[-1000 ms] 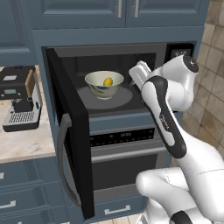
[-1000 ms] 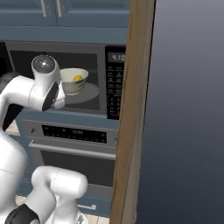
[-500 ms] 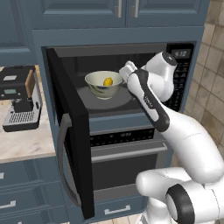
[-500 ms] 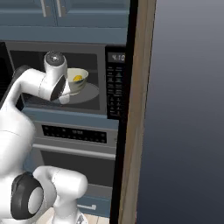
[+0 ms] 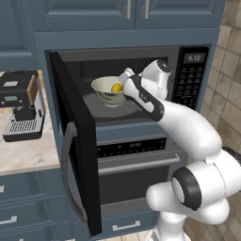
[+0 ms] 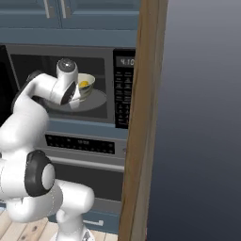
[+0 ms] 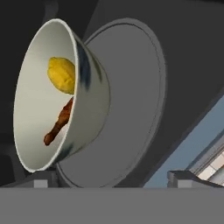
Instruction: The microwave is finished heating the chicken drumstick and lemon. Take the bowl containing the food and place it on the dining counter.
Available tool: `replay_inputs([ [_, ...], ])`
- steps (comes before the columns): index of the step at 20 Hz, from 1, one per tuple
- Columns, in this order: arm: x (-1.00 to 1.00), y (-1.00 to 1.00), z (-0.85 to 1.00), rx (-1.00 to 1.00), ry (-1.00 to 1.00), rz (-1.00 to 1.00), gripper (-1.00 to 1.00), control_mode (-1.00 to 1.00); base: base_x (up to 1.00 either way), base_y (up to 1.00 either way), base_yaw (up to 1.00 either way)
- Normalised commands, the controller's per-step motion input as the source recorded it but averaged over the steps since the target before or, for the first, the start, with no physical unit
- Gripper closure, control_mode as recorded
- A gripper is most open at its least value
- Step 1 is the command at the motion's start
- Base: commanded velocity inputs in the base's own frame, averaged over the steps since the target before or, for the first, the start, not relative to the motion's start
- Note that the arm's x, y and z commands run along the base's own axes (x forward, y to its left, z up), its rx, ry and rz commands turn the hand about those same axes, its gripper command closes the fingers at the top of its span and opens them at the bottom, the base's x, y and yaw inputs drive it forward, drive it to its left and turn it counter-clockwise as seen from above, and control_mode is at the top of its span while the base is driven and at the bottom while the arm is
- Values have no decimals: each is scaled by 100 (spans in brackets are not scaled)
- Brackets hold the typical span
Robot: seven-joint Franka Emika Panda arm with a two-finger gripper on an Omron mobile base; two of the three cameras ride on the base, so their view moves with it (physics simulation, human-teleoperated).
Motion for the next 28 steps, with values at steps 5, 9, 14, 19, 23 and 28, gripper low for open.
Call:
replay_inputs([
  [5,79,20,-21,0,0,0,-100,-100,0,0,0],
  [9,77,19,-17,0,0,0,-100,-100,0,0,0],
  [14,63,12,-16,0,0,0,-100,-100,0,0,0],
  [19,21,2,-52,-2,2,0,100,-100,0,0,0],
  [23,2,0,-48,-2,0,0,100,-100,0,0,0],
  [28,1,0,0,0,0,0,100,-100,0,0,0],
])
